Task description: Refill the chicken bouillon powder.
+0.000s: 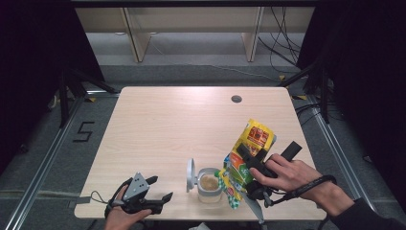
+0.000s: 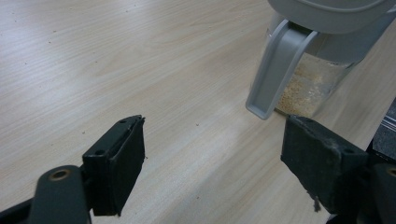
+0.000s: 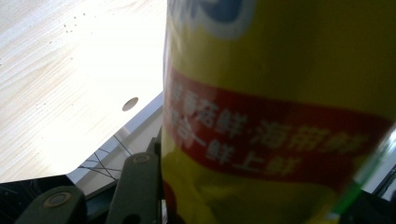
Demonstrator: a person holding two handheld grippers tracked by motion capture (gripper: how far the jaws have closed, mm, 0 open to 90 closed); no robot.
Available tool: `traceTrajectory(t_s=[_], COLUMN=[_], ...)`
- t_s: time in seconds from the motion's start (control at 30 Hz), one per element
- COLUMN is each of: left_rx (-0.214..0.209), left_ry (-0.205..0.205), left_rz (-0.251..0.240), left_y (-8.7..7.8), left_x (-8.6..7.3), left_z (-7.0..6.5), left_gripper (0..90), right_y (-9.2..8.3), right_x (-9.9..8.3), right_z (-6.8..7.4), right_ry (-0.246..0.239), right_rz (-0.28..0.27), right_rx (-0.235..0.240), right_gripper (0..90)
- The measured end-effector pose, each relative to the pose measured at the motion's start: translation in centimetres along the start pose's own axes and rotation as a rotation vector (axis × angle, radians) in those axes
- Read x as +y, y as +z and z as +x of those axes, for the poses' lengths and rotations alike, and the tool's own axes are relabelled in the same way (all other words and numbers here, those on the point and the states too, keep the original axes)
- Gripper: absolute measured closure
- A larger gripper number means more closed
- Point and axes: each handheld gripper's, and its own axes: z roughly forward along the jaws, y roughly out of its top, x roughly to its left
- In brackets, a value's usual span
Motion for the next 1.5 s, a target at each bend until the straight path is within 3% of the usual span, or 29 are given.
traceTrajectory(t_s=[0.5,0.7,1.5], left_rx=[-0.001,0.0,0.001], left_ry=[0.001,0.0,0.002], left_rz=[0.001,0.0,0.0], left_y=[0.01,0.0,-0.01], left_x=[0.0,0.0,0.01], left_z=[-0.01,0.0,-0.02], left_gripper=[21.0,21.0,21.0], right_y=[-0.01,-0.02,-0.09], right_x=[-0.02,-0.03,-0.08], right_z=[-0.07,-0.22,-0.18], right_ry=[0.008,-0.011,0.009], right_rz=[0.001,-0.004,0.001], right_rx=[0.002,-0.011,-0.004], right_gripper=[58.8,58.9,59.0])
